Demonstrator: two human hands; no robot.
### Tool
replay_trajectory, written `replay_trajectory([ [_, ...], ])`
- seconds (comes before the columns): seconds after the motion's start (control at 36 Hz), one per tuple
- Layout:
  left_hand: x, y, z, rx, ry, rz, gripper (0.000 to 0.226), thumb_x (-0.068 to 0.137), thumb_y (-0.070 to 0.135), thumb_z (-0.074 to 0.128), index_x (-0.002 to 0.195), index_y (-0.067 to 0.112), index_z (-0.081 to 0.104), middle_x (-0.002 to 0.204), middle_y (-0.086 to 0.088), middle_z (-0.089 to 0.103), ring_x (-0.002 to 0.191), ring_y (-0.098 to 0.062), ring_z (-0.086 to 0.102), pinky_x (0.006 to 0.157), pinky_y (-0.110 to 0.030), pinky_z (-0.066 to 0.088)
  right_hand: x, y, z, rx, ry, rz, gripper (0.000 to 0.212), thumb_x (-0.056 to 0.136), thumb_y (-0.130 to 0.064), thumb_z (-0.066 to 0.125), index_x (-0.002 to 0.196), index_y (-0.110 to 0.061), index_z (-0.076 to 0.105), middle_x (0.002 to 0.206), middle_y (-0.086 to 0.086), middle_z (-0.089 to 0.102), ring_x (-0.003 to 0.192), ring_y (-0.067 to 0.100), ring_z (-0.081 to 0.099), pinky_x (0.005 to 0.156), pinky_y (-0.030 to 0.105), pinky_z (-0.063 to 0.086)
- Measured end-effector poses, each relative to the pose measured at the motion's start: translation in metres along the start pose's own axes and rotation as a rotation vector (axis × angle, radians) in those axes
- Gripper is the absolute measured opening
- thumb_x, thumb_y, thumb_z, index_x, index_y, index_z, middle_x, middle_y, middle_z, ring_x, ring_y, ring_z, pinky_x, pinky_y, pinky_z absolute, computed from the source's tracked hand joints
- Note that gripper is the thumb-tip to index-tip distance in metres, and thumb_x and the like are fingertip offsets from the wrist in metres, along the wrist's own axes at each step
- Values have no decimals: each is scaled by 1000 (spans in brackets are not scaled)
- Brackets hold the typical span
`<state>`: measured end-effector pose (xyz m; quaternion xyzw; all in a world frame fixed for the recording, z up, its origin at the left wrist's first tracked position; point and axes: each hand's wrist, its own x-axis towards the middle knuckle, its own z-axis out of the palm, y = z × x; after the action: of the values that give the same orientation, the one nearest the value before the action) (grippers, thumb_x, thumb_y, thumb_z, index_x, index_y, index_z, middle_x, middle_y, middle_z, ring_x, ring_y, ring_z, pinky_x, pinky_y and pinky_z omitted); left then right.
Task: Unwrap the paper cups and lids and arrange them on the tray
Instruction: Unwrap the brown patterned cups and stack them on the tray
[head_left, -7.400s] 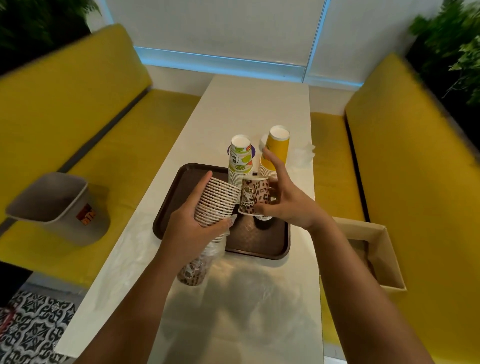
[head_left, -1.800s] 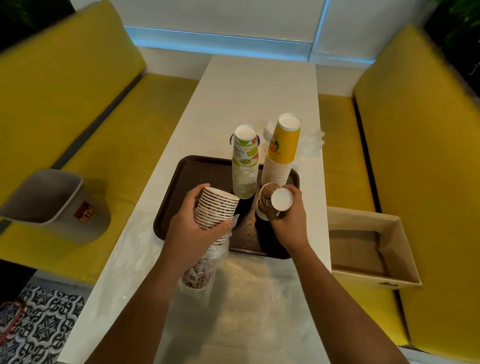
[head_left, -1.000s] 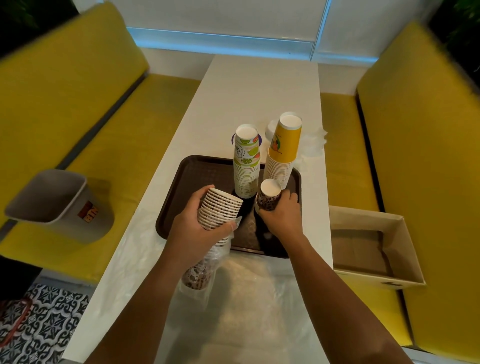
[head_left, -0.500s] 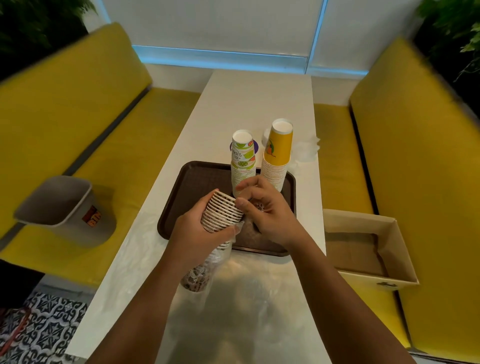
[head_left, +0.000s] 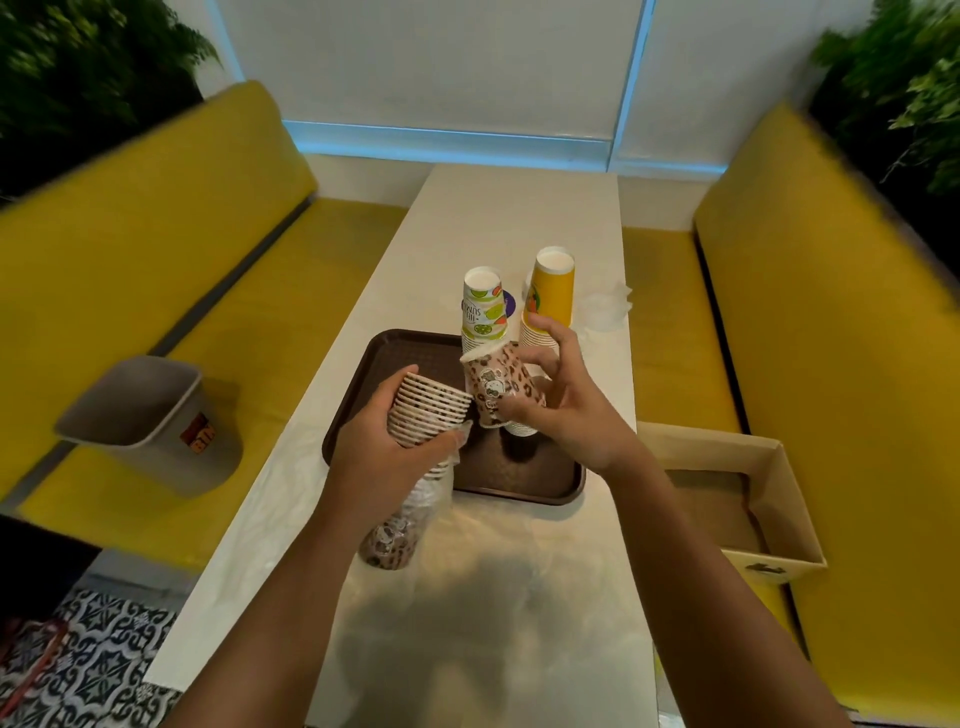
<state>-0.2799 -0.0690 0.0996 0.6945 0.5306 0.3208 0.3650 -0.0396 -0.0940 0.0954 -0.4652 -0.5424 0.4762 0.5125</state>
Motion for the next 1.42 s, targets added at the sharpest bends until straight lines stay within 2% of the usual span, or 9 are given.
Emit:
replay_trajectory([
  [0.11,1,8,4,19,21,7,89,78,52,85,155,36,42,115,30,55,100,17,54,70,0,45,-1,-4,-2,-109,-123,-24,115,87,5,79,163,-48,10,163,2,41,143,21,52,112,45,51],
  [0.33,-3,-1,1,-3,31,-43,90,78,55,82,156,36,41,120,28,55,100,16,54,75,-4,44,19,32,-10,-583,511,-104,61,86,-27,87,134,-24,49,135,-1,55,123,20,58,100,47,57],
  [0.53,9,-13,-2,-19,-26,-52,99,67,66,74,155,37,42,116,32,57,105,9,58,77,-5,46,47,81,-6,-602,512,101,43,90,-20,83,116,-30,50,128,-5,57,119,19,57,102,43,56],
  [0.67,23,-16,4,-25,-72,-77,102,66,67,75,157,36,40,125,20,59,110,2,59,82,-11,49,51,111,-4,-700,373,297,48,95,-17,77,137,-26,55,154,3,47,141,32,49,115,46,45],
  [0.75,31,-17,10,-30,-91,-87,102,67,66,78,157,37,40,120,25,60,109,4,60,83,-11,49,49,102,1,-735,497,197,39,96,-23,75,131,-30,60,163,0,33,149,28,36,118,43,41],
  [0.89,39,-19,19,7,-136,-79,88,78,48,86,154,34,45,113,26,63,100,17,60,71,1,46,37,56,20,-528,346,-122,15,103,-31,64,118,-31,67,146,-5,45,138,10,42,106,6,32],
  [1.08,44,-26,23,-6,-182,-73,83,76,49,87,149,32,51,114,19,68,101,13,62,74,-6,52,42,36,28,-351,74,-134,19,106,-17,60,98,-11,76,126,-1,63,119,14,60,96,22,52],
  [1.33,49,-20,23,-6,-228,-37,77,75,44,90,143,36,53,111,23,67,101,14,62,73,-5,51,58,37,31,-335,583,-183,19,109,-16,54,110,-5,69,138,-6,53,125,-6,52,99,10,46],
  [1.42,52,-20,21,-20,-192,-28,77,77,42,89,144,34,53,110,23,66,99,15,61,71,-4,50,58,36,17,-226,507,-148,21,109,-23,54,106,-6,66,143,-2,57,129,4,57,98,23,56],
])
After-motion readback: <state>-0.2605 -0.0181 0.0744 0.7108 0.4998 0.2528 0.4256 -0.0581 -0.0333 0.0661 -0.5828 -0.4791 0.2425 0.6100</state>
